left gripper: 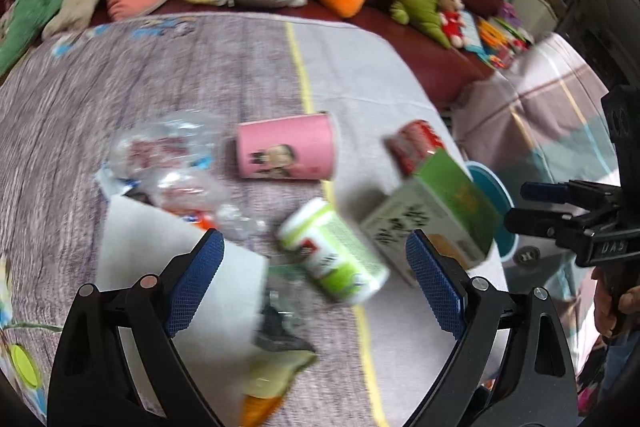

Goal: Collect trash
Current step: 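Move both tools back over the table toward the green snack box, then grasp the green snack box with the right tool while the left tool grasps the supplement bottle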

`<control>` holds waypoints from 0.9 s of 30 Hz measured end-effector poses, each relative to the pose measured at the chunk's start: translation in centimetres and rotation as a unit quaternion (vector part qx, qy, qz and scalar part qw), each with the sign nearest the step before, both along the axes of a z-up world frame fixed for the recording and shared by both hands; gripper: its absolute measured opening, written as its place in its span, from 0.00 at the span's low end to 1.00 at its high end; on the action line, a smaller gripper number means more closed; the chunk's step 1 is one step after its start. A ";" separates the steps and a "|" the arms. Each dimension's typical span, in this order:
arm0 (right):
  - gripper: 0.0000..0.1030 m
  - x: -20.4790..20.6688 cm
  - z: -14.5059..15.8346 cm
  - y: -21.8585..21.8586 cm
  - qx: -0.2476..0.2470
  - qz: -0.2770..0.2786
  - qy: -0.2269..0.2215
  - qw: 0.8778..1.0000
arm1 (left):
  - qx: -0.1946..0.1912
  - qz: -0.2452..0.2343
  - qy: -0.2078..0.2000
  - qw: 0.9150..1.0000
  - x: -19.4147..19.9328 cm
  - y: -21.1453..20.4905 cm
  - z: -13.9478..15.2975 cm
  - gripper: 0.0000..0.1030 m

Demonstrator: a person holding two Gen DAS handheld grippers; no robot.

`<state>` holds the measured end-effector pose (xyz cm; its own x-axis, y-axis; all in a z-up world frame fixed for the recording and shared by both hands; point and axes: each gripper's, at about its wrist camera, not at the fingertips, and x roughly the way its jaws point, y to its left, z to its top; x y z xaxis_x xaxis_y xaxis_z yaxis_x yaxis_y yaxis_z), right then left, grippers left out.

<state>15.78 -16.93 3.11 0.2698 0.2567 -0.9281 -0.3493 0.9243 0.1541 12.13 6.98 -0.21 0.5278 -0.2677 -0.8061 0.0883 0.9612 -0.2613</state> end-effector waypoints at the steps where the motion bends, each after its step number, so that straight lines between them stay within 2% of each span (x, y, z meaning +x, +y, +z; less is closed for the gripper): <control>1: 0.80 0.3 -0.2 0.6 -0.005 0.006 0.003 1.000 | 0.000 0.004 0.002 1.000 0.1 0.4 -0.1 0.90; 5: 0.80 1.4 -1.5 3.0 -0.028 0.030 0.019 0.999 | -0.006 0.017 0.009 1.000 0.7 2.1 -0.9 0.90; 11: 0.80 2.3 -3.3 4.6 -0.045 0.042 0.036 0.997 | -0.010 0.017 0.020 1.000 1.3 2.5 -1.6 0.90; 19: 0.80 2.1 -4.7 5.3 -0.049 0.056 0.032 0.997 | -0.006 0.012 0.029 0.999 1.4 2.6 -2.2 0.90; 20: 0.66 1.9 -4.8 5.4 -0.047 0.060 0.028 0.997 | -0.010 0.012 0.031 0.999 1.4 2.4 -2.2 0.90; 21: 0.58 1.8 -4.9 5.4 -0.046 0.063 0.030 0.997 | -0.013 0.009 0.033 0.999 1.3 2.1 -2.2 0.90; 27: 0.58 1.0 -3.3 3.6 -0.005 0.035 0.015 0.999 | -0.005 -0.004 0.040 0.999 1.4 -0.5 -2.0 0.90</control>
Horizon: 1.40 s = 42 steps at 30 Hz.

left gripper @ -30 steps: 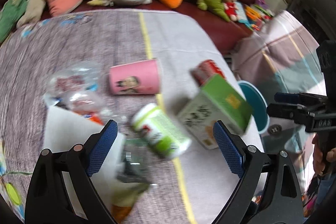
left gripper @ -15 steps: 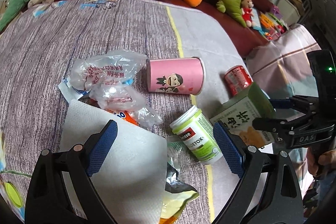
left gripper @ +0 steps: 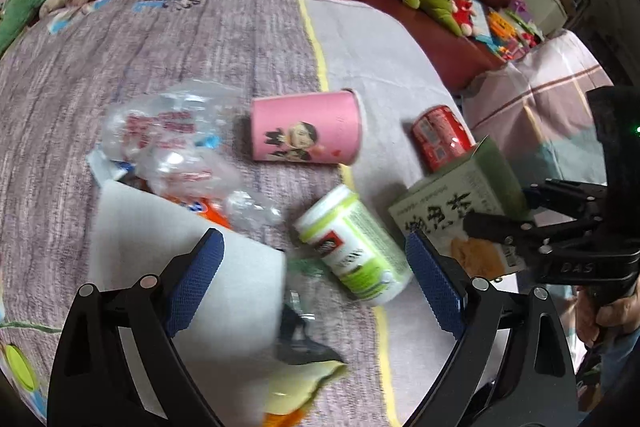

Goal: Collect trash
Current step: 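Grasp the green snack box with the right tool while the left tool grasps the supplement bottle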

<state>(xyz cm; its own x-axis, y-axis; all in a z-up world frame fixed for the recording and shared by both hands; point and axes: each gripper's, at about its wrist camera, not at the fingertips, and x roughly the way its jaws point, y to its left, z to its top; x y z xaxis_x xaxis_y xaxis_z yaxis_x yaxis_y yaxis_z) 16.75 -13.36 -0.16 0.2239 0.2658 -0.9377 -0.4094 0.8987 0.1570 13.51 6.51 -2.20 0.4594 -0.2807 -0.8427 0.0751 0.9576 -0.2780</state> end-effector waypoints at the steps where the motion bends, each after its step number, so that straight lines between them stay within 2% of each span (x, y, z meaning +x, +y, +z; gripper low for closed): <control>1: 0.58 -0.1 0.4 -0.6 0.007 -0.007 -0.002 1.000 | 0.002 -0.001 0.003 1.000 0.1 -0.5 -0.1 0.90; 8: 0.58 -0.9 3.3 -5.8 0.055 -0.062 -0.032 0.996 | 0.021 -0.004 0.033 0.999 1.1 -4.2 -1.4 0.90; 12: 0.58 -1.4 3.7 -8.2 0.070 -0.084 -0.037 0.993 | 0.030 0.008 0.061 0.998 1.9 -5.1 -3.0 0.90; 18: 0.58 -1.7 3.3 -11.3 0.093 -0.106 -0.038 0.989 | 0.049 0.026 0.082 0.995 3.2 -6.0 -4.6 0.88; 19: 0.58 -1.8 3.0 -11.7 0.097 -0.109 -0.036 0.989 | 0.056 0.026 0.082 0.995 3.3 -6.4 -4.8 0.85; 20: 0.58 -1.8 2.7 -12.3 0.100 -0.114 -0.033 0.988 | 0.061 0.024 0.082 0.994 3.4 -6.6 -4.9 0.78; 21: 0.58 -1.9 2.4 -12.6 0.102 -0.117 -0.032 0.987 | 0.067 0.022 0.084 0.994 3.5 -6.9 -5.2 0.70; 22: 0.58 -1.9 2.1 -13.1 0.103 -0.121 -0.030 0.987 | 0.068 0.020 0.088 0.994 3.4 -7.2 -5.5 0.56; 23: 0.58 -1.9 1.8 -13.5 0.105 -0.126 -0.028 0.986 | 0.065 0.015 0.088 0.994 3.3 -7.4 -5.6 0.53; 26: 0.58 -2.0 0.9 -14.8 0.111 -0.138 -0.022 0.984 | 0.084 0.006 0.072 0.994 2.6 -7.9 -5.8 0.53; 29: 0.58 -2.0 0.3 -15.9 0.117 -0.147 -0.018 0.982 | 0.074 0.005 0.086 0.994 2.8 -7.7 -6.6 0.54; 33: 0.58 -2.1 0.1 -17.0 0.126 -0.157 -0.020 0.979 | 0.093 0.008 0.080 0.992 2.5 -8.1 -6.8 0.53; 38: 0.58 -2.3 0.2 -18.4 0.133 -0.169 -0.030 0.976 | 0.104 0.009 0.063 0.993 1.7 -8.7 -5.9 0.51; 42: 0.58 -2.4 0.6 -19.8 0.139 -0.181 -0.040 0.973 | 0.092 0.000 0.043 0.995 1.0 -9.4 -3.7 0.50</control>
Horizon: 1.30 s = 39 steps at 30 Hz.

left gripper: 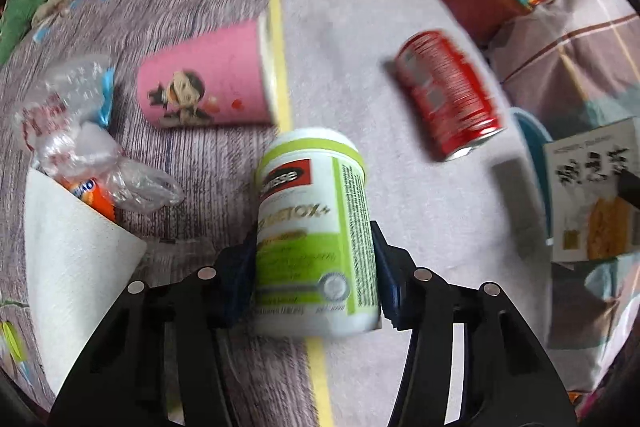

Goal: Collect trash
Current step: 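Grasp the green snack box with the right tool while the left tool grasps the supplement bottle, then carry both items over the teal bin and open both tools to drop them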

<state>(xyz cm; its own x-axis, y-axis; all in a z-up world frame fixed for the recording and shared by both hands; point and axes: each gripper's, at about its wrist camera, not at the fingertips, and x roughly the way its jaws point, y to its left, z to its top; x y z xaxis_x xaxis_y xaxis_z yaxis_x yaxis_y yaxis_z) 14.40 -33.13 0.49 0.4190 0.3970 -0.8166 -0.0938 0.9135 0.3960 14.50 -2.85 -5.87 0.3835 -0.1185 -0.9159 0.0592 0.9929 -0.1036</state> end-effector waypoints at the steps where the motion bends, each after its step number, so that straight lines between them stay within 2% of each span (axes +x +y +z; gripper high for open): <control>1: 0.58 -0.1 0.2 -0.5 0.002 -0.005 -0.004 1.000 | 0.000 -0.006 -0.007 1.000 0.0 -0.6 0.6 0.50; 5: 0.58 -0.2 0.9 -3.2 0.007 -0.037 -0.020 0.999 | -0.016 -0.039 -0.037 0.998 -0.7 -2.6 3.7 0.50; 11: 0.58 -0.7 1.7 -7.6 0.001 -0.089 -0.037 0.995 | -0.041 -0.086 -0.058 0.994 -0.3 -6.9 6.1 0.50; 15: 0.58 -0.7 1.2 -10.2 -0.012 -0.119 -0.037 0.992 | -0.041 -0.122 -0.066 0.990 -0.4 -10.3 6.9 0.50; 24: 0.58 0.7 -2.8 -13.2 -0.027 -0.155 -0.008 0.988 | -0.042 -0.174 -0.048 0.983 1.2 -16.6 6.0 0.50; 32: 0.61 2.1 -6.0 -14.0 -0.026 -0.145 0.027 0.989 | -0.040 -0.204 -0.033 0.978 3.1 -21.1 4.6 0.50; 36: 0.67 2.0 -6.5 -14.7 -0.017 -0.145 0.031 0.989 | -0.038 -0.214 -0.024 0.976 3.4 -22.6 3.8 0.50; 39: 0.67 1.8 -6.5 -15.3 -0.014 -0.148 0.030 0.988 | -0.035 -0.216 -0.016 0.976 3.6 -23.4 3.1 0.50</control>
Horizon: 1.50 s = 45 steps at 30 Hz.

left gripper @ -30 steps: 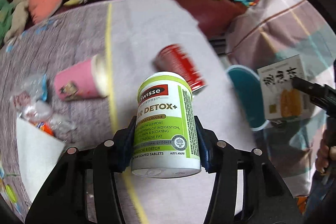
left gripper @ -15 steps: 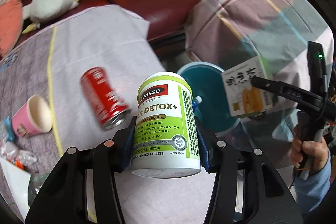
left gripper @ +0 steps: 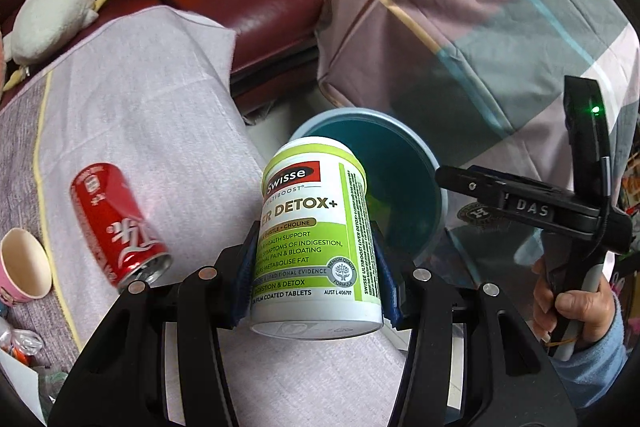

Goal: Collect trash
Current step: 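Carry both items over the teal bin and open both tools to drop them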

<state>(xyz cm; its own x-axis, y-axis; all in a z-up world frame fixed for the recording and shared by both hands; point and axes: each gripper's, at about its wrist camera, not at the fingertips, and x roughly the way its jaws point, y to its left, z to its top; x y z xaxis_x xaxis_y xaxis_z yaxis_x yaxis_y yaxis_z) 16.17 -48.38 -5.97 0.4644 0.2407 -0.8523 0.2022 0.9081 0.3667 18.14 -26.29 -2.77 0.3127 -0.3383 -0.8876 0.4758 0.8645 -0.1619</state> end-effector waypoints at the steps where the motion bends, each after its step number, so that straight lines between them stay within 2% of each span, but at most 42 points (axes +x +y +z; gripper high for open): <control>1: 0.67 0.0 0.0 -0.1 0.001 -0.001 0.000 1.000 | 0.001 -0.001 0.001 1.000 0.0 -0.2 -0.1 0.50; 8: 0.69 -0.4 -0.3 -1.3 0.005 -0.012 0.002 1.000 | 0.010 -0.010 0.008 1.000 0.3 -1.8 -1.0 0.50; 17: 0.72 -1.0 0.9 -2.7 -0.007 -0.029 -0.004 1.000 | 0.024 -0.022 0.020 0.999 1.2 -4.1 -3.0 0.51; 18: 0.72 -1.0 1.0 -2.8 -0.008 -0.030 -0.004 1.000 | 0.025 -0.022 0.020 0.999 1.3 -4.3 -3.1 0.55; 20: 0.72 -1.1 1.1 -2.9 -0.009 -0.032 -0.004 0.999 | 0.030 -0.022 0.011 0.999 1.5 -4.7 -3.2 0.72; 23: 0.73 -1.1 1.2 -2.8 -0.013 -0.032 -0.001 0.999 | 0.033 -0.019 0.000 0.999 1.4 -4.7 -3.0 0.79; 37: 0.76 -1.2 3.0 -0.2 -0.033 -0.018 0.002 0.999 | 0.002 0.005 0.002 1.000 0.1 -0.4 -1.3 0.80; 45: 0.76 -1.2 5.1 3.5 -0.051 0.010 -0.005 0.999 | -0.016 0.033 -0.007 0.999 -0.6 4.5 0.4 0.80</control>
<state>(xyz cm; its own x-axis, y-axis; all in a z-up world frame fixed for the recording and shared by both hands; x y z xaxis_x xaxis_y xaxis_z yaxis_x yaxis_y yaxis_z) 14.93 -44.90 -0.85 0.4693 0.1621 -0.8680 0.1801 0.9448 0.2738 17.53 -21.77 -2.36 0.3469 -0.3443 -0.8724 0.4202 0.8887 -0.1835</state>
